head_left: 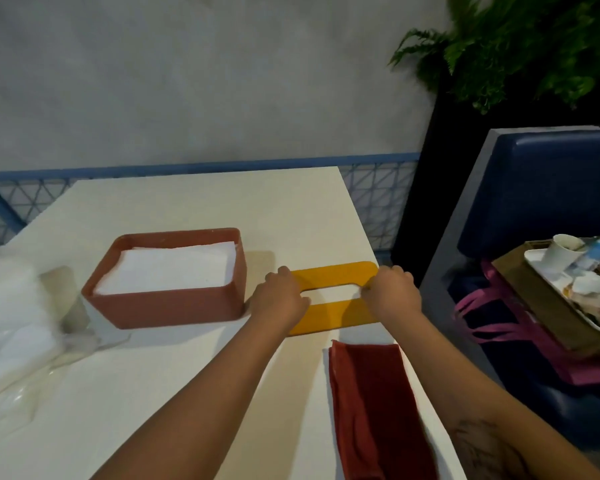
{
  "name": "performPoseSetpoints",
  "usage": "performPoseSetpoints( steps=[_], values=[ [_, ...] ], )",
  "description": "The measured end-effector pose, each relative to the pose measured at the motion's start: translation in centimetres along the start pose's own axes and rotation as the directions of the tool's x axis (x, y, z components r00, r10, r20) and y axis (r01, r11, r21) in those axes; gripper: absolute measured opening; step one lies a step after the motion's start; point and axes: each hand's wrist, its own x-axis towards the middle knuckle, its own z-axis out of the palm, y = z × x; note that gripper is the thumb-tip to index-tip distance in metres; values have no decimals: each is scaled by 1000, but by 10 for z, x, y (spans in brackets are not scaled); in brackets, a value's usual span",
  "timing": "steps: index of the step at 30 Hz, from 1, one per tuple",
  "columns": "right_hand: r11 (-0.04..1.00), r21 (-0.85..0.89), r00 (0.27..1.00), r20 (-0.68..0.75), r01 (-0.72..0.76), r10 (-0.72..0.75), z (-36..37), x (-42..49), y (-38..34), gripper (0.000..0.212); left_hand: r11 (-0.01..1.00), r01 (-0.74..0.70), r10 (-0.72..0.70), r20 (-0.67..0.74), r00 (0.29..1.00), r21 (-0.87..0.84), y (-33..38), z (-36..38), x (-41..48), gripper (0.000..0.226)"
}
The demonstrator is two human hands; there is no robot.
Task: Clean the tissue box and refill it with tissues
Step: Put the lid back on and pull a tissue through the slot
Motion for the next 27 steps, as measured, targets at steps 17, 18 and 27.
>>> performPoseSetpoints(
  steps=[17,18,27],
  values=[
    [999,-34,999,45,2,-1,-18,6,2,37,925,169,-177,5,984,-342,9,-12,-5,78],
    [1000,-30,1000,27,6,-5,-25,5,0,39,929,150,-164,-11,986,-338,11,-16,-7,77],
    [987,161,990,-135,-6,28,-95,1,-33,40,756,-52,-101,-195,976,-653,8,-99,-35,63]
  ],
)
